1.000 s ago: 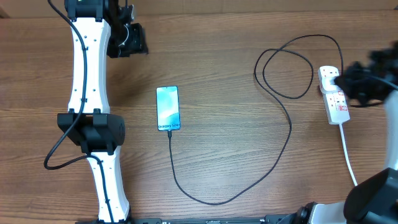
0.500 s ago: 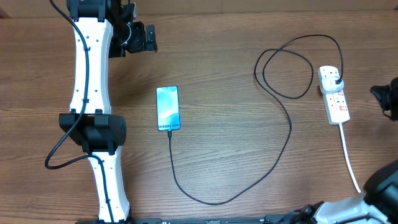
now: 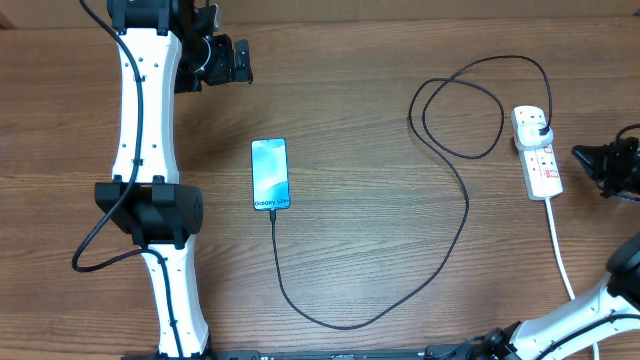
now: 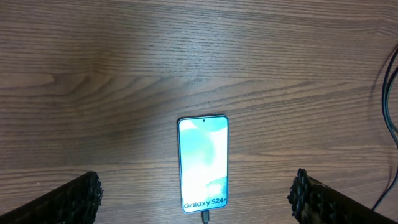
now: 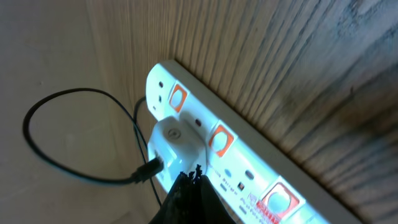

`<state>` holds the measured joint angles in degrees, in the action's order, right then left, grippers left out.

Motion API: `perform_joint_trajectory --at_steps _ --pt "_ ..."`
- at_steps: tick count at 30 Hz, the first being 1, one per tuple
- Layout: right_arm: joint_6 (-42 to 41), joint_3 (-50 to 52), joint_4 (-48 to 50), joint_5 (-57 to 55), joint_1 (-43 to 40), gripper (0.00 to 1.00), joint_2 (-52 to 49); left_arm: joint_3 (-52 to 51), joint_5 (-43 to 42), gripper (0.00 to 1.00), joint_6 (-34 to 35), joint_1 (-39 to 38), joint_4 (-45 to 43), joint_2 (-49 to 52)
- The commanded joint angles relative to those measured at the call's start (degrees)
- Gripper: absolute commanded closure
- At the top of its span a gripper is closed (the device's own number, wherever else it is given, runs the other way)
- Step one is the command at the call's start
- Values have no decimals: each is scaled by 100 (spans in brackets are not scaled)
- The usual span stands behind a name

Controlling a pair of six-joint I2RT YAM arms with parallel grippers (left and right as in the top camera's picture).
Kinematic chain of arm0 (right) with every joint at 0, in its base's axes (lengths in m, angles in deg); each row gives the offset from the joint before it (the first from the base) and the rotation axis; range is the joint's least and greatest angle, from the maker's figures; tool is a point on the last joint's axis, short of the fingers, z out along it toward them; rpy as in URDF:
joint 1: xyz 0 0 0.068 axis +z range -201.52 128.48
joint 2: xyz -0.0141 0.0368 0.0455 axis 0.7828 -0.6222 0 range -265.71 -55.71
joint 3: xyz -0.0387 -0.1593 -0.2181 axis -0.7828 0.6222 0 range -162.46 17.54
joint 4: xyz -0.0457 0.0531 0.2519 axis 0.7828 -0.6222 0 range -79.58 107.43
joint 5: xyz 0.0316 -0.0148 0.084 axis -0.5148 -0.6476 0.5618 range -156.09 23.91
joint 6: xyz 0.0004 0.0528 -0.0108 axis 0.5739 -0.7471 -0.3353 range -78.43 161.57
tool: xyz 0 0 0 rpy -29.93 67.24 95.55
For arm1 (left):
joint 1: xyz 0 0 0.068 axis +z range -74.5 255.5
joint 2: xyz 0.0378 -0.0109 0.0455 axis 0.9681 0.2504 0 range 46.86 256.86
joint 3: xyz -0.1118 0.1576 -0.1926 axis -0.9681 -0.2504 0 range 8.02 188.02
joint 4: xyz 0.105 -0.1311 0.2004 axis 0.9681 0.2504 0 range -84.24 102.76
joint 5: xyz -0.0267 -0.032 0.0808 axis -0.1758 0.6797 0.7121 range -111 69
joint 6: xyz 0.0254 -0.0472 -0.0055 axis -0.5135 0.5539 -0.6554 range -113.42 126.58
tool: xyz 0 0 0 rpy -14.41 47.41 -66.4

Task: Plug charger to phone and switch on socket
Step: 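Press the orange switch on the white power strip with the right gripper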

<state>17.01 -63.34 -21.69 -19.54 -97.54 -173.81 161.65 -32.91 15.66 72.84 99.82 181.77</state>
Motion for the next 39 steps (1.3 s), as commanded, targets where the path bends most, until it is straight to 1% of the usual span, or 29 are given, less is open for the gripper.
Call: perform_joint_trajectory --at_steps 1,8,17,30,39 --pt "-74 26 149 175 68 96 -181 90 9 0 35 -15 -2 -76" --pt "-306 26 546 -61 339 96 -264 90 9 0 35 -15 -2 -76" --pt "-466 26 610 -323 507 96 -468 90 7 0 35 -15 -2 -76" --pt "-409 26 828 -297 557 96 -977 90 9 0 35 -15 -2 -76" --pt "-114 28 490 -297 564 96 -997 90 9 0 35 -15 -2 -76"
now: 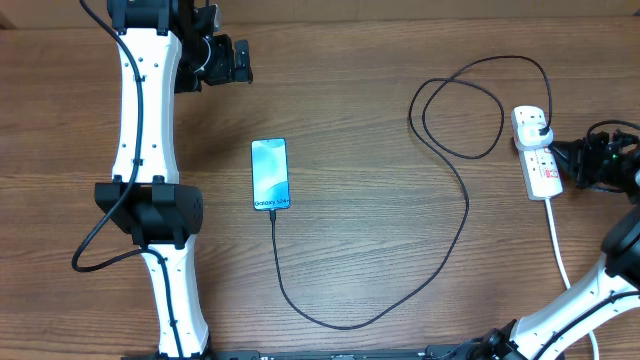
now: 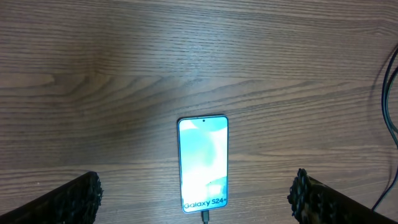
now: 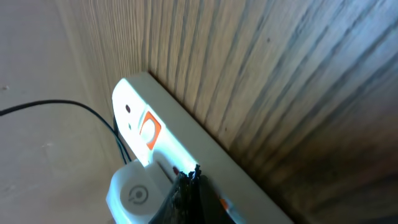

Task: Plug charger to phone and switch on socket

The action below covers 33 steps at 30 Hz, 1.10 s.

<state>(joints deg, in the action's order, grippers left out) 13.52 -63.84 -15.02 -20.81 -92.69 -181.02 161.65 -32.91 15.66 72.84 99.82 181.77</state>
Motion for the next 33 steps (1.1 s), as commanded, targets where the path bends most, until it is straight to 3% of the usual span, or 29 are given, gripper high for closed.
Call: perform_joint_trajectory --at_steps 1,33 --pt "260 79 -201 -173 83 96 -275 90 9 0 35 -15 -2 -76" --pt "588 81 -901 -796 522 96 -275 90 9 0 35 -37 -2 -76"
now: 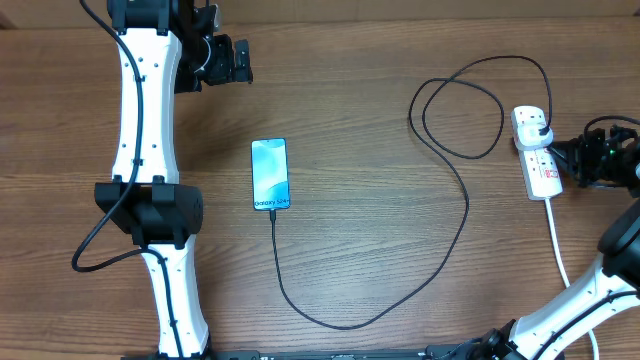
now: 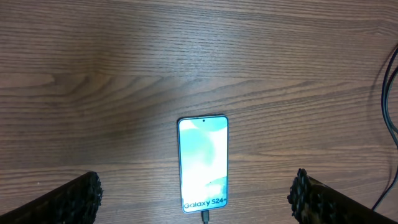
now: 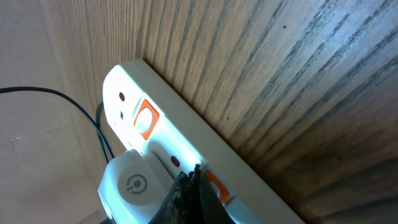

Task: Plug charger to phone and switch on socket

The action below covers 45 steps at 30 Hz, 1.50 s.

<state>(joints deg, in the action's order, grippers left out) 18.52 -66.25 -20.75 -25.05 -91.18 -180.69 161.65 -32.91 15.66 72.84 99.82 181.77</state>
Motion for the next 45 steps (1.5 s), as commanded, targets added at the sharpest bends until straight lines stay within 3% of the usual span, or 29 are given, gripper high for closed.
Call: perform_joint_trajectory --at_steps 1,16,24,34,45 --pt "87 321 -337 -372 372 96 -308 90 9 0 35 -37 -2 -76" --pt "177 319 -378 -634 339 96 -306 90 9 0 35 -37 -2 -76" --pt "35 13 -518 -640 -348 96 66 90 9 0 35 -37 -2 -76" --pt "450 -140 -1331 -476 -870 96 1950 87 9 0 35 -37 -2 -76" --pt "1574 -140 -2026 -197 354 95 4347 90 9 0 35 -37 -2 -76"
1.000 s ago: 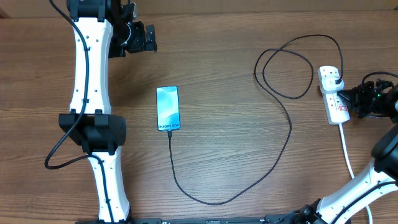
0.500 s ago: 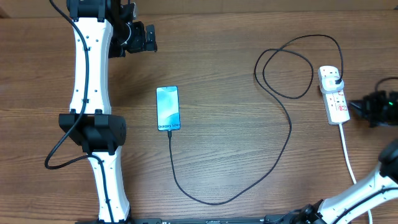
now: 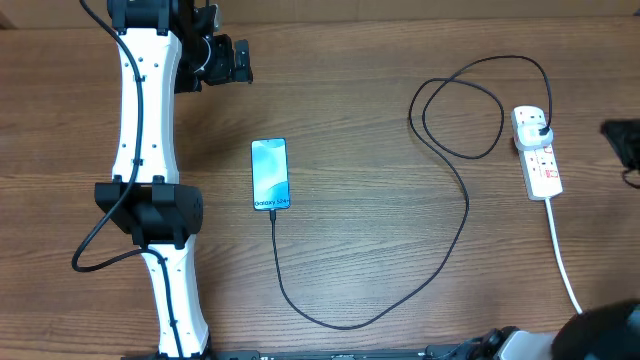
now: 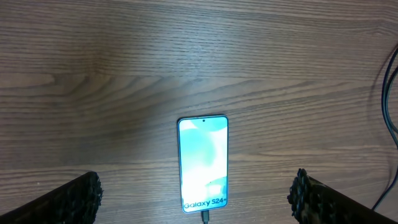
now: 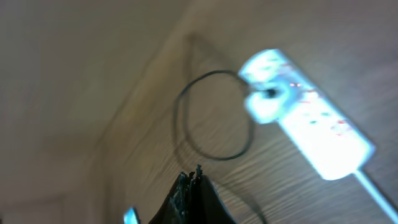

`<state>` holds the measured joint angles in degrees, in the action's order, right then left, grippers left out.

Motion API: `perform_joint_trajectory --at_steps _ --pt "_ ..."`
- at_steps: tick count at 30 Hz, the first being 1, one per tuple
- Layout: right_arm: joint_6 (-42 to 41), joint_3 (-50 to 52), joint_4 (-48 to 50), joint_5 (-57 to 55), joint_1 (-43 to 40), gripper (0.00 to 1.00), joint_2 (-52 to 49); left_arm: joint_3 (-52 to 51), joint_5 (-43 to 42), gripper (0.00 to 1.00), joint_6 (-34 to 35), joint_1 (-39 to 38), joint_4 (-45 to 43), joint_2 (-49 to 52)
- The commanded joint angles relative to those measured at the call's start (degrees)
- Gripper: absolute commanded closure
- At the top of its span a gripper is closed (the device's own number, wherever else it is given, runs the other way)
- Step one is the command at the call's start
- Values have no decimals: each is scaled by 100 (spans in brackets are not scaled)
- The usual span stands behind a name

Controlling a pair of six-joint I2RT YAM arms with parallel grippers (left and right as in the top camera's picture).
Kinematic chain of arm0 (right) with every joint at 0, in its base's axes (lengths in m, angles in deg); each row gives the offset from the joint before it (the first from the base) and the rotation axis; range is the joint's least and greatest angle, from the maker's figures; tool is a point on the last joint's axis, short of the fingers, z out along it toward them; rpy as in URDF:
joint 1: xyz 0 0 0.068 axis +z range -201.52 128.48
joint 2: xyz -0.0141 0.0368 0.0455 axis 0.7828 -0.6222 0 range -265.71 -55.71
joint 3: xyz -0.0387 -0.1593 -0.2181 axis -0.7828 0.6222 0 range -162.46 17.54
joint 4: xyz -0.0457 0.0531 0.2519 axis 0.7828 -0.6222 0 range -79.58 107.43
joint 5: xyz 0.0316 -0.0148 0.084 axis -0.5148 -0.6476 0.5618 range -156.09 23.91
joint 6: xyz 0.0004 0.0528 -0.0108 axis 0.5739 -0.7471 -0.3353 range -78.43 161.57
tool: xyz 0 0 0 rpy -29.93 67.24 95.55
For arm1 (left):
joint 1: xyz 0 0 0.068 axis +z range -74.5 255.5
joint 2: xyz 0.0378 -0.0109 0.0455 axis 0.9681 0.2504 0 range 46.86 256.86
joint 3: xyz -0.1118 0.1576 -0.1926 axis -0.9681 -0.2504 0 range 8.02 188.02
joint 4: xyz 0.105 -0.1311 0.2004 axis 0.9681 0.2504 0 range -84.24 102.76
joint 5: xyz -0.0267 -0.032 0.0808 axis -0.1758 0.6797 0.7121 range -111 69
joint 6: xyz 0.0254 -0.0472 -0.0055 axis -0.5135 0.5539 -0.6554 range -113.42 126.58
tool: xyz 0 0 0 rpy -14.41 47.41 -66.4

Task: Plug charger to phone and switch on socket

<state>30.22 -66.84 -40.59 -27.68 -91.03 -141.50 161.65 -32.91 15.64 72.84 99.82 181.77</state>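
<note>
The phone lies face up mid-table with its screen lit, and the black cable is plugged into its bottom end. That cable loops right to the white charger seated in the white power strip. In the left wrist view the phone lies between the wide-apart fingers of my open left gripper, which hangs above it. My right gripper is shut and empty, raised well back from the blurred power strip; only a dark bit of it shows at the overhead view's right edge.
The left arm stretches along the table's left side. The strip's white lead runs toward the front right edge. The cable makes a big loop at the back right.
My right gripper was pressed against the power strip beside the charger; now it is pulled away to the right and up, still shut. The left arm and phone have not moved.
The phone lay plugged in with its screen lit throughout, the left gripper open above it. My shut right gripper was near the strip, then close on it by the charger twice, and now stands clear of it.
</note>
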Motion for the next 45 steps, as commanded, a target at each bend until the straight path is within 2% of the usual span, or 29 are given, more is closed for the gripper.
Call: perform_joint_trajectory --at_steps 1,6,8,11,12,13,21,33,39,45 --pt "413 -81 -90 63 520 94 616 90 9 0 37 -37 -2 -76" --pt "417 -81 -350 24 1508 92 1331 90 9 0 37 -37 -2 -76" --pt "415 -81 -503 -109 2070 83 1580 90 9 0 37 -37 -2 -76" --pt "400 -81 -697 -387 2643 53 1777 90 9 0 37 -37 -2 -76" --pt "393 -81 -778 -496 2839 37 1827 90 9 0 37 -37 -2 -76" --pt "396 -81 -855 -566 2988 0 1860 90 9 0 37 -37 -2 -76" --pt "400 -79 -1344 -610 3362 0 1851 90 9 0 37 -37 -2 -76" --pt "566 -74 -1480 -1591 3373 0 1906 90 9 0 37 -37 -2 -76" --pt "732 374 -501 -2424 3873 0 2420 90 9 0 37 -37 -2 -76" --pt "734 1567 831 -3005 4374 0 3359 90 9 0 37 -37 -2 -76"
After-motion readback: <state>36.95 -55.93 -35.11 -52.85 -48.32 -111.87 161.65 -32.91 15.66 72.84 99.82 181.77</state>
